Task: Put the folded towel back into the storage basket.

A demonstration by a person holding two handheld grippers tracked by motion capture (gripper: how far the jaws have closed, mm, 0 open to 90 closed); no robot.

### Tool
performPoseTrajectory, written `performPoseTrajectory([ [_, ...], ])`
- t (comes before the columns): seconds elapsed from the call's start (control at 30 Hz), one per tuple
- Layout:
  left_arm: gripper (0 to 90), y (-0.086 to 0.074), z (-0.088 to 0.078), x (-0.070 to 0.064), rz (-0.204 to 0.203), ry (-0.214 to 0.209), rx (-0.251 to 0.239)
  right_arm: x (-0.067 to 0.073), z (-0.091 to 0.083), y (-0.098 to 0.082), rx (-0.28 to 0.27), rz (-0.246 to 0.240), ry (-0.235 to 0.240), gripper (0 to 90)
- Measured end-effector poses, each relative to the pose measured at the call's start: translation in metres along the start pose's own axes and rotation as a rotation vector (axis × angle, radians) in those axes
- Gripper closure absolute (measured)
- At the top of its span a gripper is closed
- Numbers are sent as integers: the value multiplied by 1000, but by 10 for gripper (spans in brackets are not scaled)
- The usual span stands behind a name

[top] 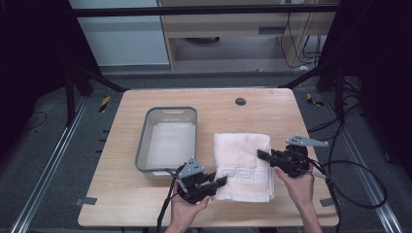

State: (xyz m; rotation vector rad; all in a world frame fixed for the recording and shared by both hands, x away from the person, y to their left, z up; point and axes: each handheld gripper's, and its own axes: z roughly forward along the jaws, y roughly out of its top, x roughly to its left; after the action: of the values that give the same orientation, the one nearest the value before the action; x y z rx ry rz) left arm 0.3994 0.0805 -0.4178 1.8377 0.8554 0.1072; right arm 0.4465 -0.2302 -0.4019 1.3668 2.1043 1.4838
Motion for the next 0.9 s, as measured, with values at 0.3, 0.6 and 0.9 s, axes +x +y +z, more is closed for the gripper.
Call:
performPoseTrajectory([
  [0.3, 689, 15, -9, -1, 24, 5, -40, 7, -8, 14, -45, -23, -3, 705],
  [0.6, 689, 28, -16, 1, 45, 35, -60, 12, -6, 28, -88, -35, -5, 705],
  [0.9, 689, 36, -23, 4, 59, 60, -77, 19, -2, 39, -114, -54, -12, 705],
])
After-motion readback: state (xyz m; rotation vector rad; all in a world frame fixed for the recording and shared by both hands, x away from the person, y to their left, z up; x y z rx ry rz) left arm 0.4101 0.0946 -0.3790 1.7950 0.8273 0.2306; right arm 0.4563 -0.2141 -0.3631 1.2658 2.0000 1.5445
